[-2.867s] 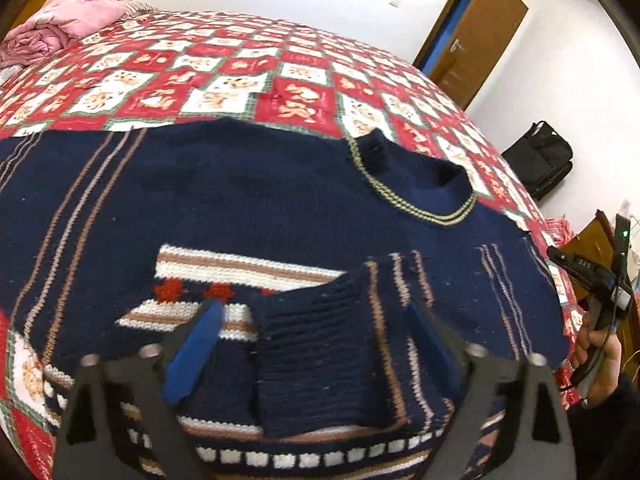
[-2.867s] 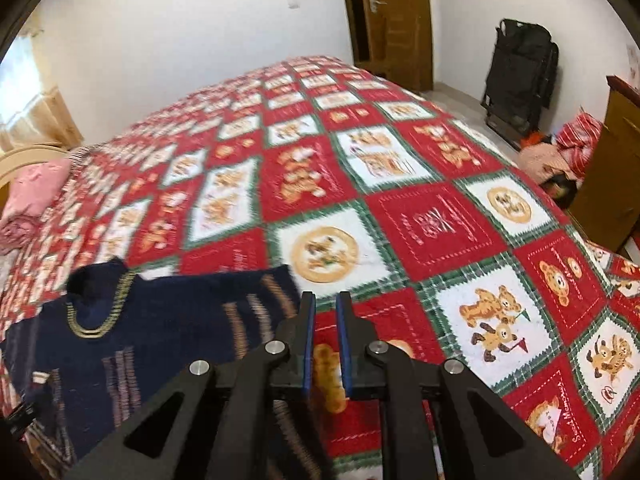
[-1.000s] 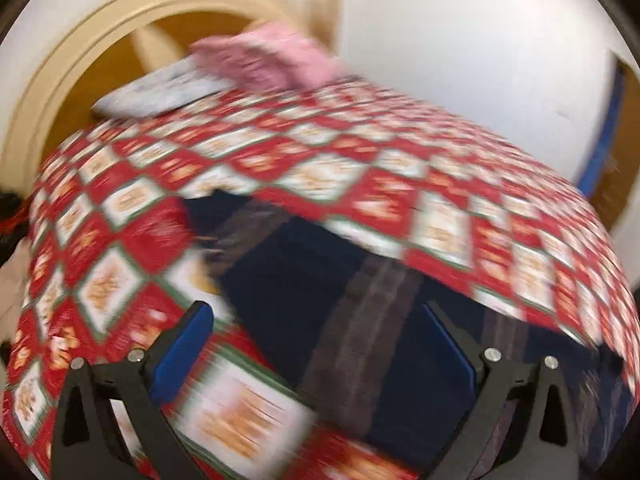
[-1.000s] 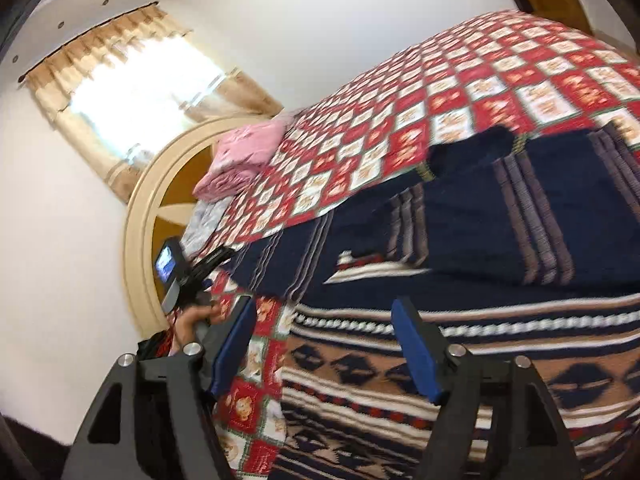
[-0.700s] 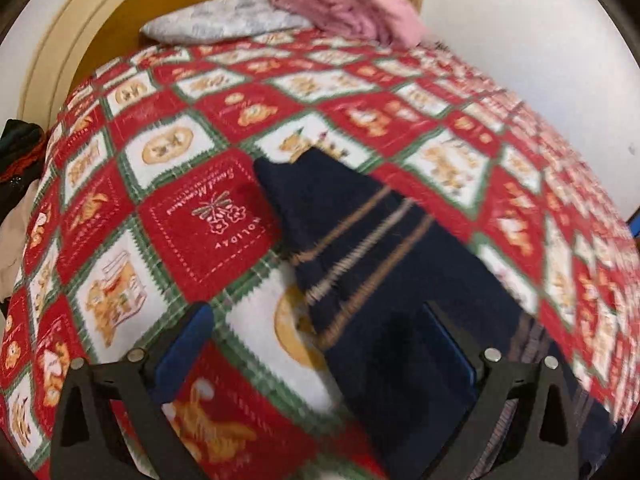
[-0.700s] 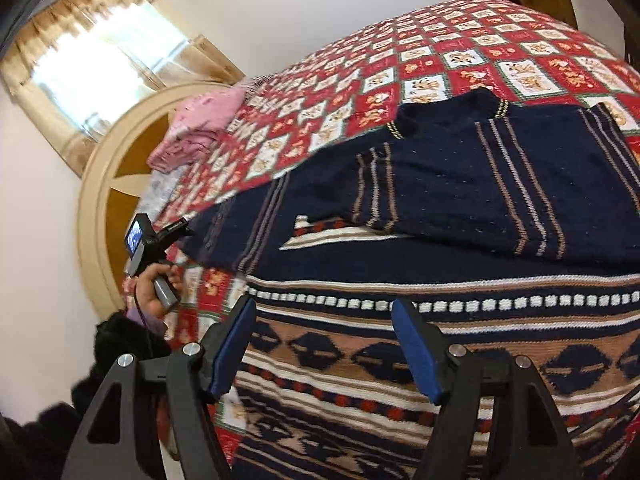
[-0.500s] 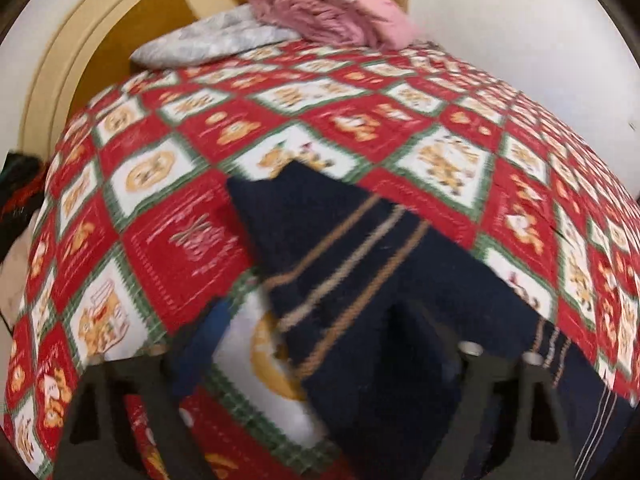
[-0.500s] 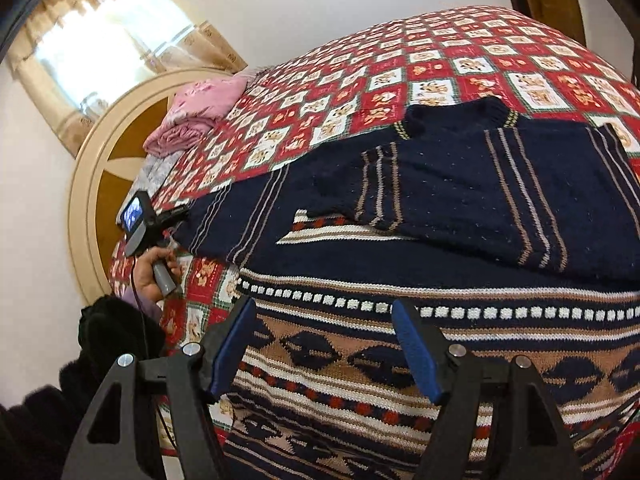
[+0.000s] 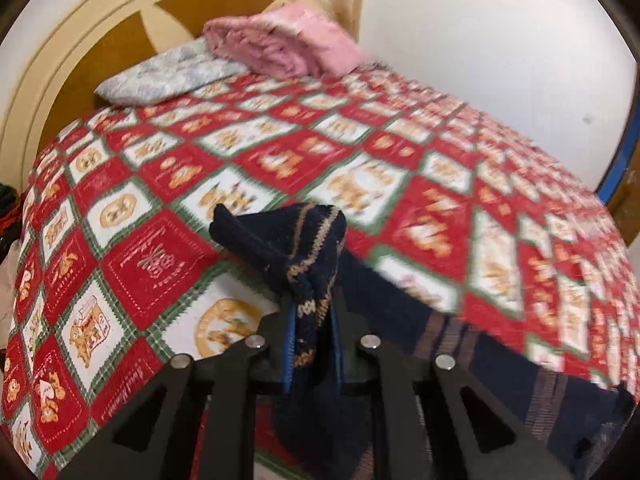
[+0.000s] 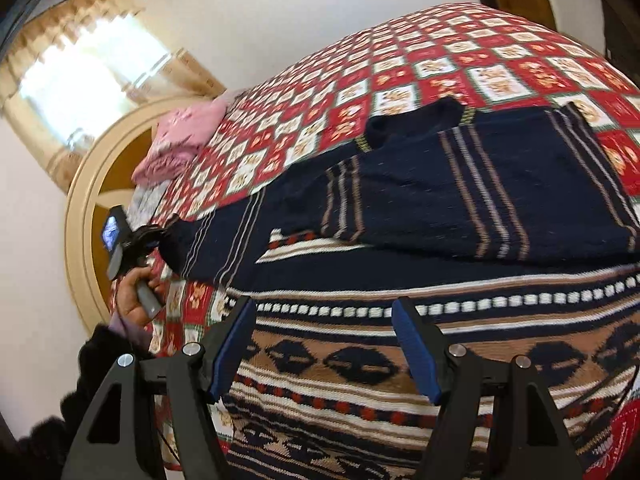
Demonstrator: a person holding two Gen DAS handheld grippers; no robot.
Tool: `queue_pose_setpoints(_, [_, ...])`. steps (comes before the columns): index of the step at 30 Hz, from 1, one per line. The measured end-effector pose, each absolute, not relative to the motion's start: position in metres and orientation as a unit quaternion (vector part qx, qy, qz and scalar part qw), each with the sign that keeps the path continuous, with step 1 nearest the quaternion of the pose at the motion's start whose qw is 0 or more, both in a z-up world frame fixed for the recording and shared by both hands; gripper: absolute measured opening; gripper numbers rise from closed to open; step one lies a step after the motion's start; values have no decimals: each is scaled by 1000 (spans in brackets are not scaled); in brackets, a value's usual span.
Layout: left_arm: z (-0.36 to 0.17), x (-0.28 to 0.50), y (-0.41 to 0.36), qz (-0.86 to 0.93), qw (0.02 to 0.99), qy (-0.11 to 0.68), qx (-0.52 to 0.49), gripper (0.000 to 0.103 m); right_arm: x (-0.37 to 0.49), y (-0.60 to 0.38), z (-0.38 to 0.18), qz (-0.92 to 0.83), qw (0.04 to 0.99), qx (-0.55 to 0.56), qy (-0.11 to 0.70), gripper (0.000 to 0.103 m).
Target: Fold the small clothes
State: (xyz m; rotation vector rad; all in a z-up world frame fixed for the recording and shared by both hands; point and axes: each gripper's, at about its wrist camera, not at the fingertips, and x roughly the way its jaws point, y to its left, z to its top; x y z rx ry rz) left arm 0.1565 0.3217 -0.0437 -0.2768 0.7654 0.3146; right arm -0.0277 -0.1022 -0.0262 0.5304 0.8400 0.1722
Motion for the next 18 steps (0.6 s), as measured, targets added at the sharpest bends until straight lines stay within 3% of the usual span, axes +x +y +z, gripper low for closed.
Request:
queue_pose_setpoints(4, [3, 132, 258, 84, 936, 325, -108, 15, -36, -127, -28, 53, 879, 279, 384, 71])
queue_pose_setpoints(9, [39, 86, 124, -37, 957, 284, -42, 15, -49, -161, -35, 16, 878, 305, 369, 71])
queue_pose_setpoints(14, [17, 46, -6, -166, 939, 301, 8, 15, -60, -181, -45, -3, 871, 320, 372, 71])
queue_pose_setpoints(18, [-17, 32, -60, -218, 911, 349, 10, 15, -64, -189, -51, -11, 870, 322, 373, 71])
